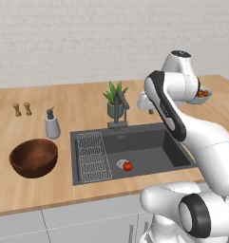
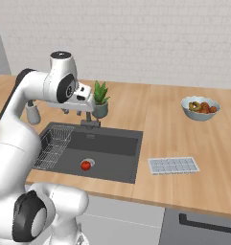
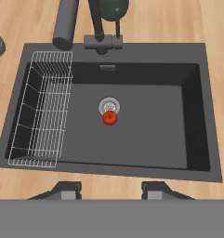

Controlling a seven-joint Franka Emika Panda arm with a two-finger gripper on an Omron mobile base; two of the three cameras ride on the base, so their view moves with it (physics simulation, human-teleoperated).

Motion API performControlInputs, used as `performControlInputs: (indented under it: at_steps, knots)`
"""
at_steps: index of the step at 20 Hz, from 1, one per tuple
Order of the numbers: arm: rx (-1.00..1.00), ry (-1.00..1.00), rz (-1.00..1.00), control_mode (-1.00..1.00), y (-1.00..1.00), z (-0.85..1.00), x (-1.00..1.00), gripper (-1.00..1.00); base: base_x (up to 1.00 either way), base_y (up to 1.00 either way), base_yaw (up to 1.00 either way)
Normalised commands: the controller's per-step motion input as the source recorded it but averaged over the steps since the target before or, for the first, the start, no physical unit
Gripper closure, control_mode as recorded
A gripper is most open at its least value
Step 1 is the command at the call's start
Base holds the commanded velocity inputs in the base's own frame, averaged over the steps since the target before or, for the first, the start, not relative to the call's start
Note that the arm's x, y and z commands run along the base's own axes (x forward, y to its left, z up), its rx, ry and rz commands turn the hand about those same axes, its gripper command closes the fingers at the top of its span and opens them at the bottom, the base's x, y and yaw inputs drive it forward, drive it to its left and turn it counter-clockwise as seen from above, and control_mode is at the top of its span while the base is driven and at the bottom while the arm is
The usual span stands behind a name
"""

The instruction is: Pick the tomato from the sink and place it in the bowl. Then pick the bowl and place it in the microwave. Then close the microwave door and press the start button.

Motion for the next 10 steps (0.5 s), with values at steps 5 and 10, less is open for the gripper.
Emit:
performControlInputs:
  at_steps: [5, 10]
  knots:
    - [0.00, 0.10, -0.02, -1.00, 0.00, -0.27, -0.12, -1.00, 0.00, 0.00, 0.00]
    - [0.03, 0.00, 0.01, -1.00, -0.06, -0.91, -0.46, -1.00, 0.00, 0.00, 0.00]
